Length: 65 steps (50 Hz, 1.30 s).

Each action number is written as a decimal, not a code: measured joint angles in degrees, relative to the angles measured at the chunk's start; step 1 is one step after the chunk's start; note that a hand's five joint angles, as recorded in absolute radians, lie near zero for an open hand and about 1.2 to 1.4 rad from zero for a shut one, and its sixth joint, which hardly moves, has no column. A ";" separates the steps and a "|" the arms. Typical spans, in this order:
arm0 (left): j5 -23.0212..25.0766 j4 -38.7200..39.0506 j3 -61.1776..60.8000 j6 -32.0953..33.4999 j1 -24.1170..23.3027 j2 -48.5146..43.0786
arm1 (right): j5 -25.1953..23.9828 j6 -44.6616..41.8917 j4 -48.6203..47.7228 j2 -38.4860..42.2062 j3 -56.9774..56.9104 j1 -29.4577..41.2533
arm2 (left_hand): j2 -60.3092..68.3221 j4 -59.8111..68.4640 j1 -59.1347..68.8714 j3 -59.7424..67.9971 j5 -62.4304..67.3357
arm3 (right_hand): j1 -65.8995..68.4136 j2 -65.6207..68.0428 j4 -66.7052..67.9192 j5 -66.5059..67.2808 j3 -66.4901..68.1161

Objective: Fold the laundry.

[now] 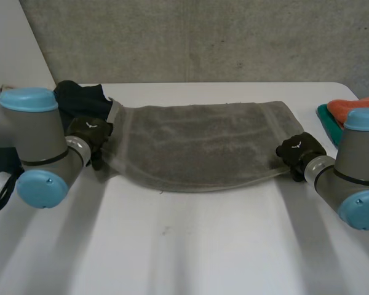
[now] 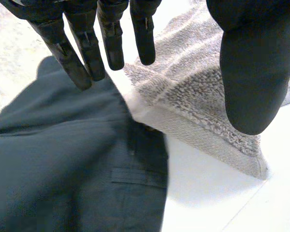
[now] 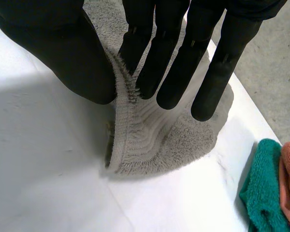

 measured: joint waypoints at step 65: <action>3.34 -8.51 19.85 7.71 -3.62 -13.51 | 1.33 -2.58 -0.19 -1.03 3.88 0.56 | 18.45 18.95 18.62 18.42 18.97 | 0.00 0.00 0.00 0.02 0.00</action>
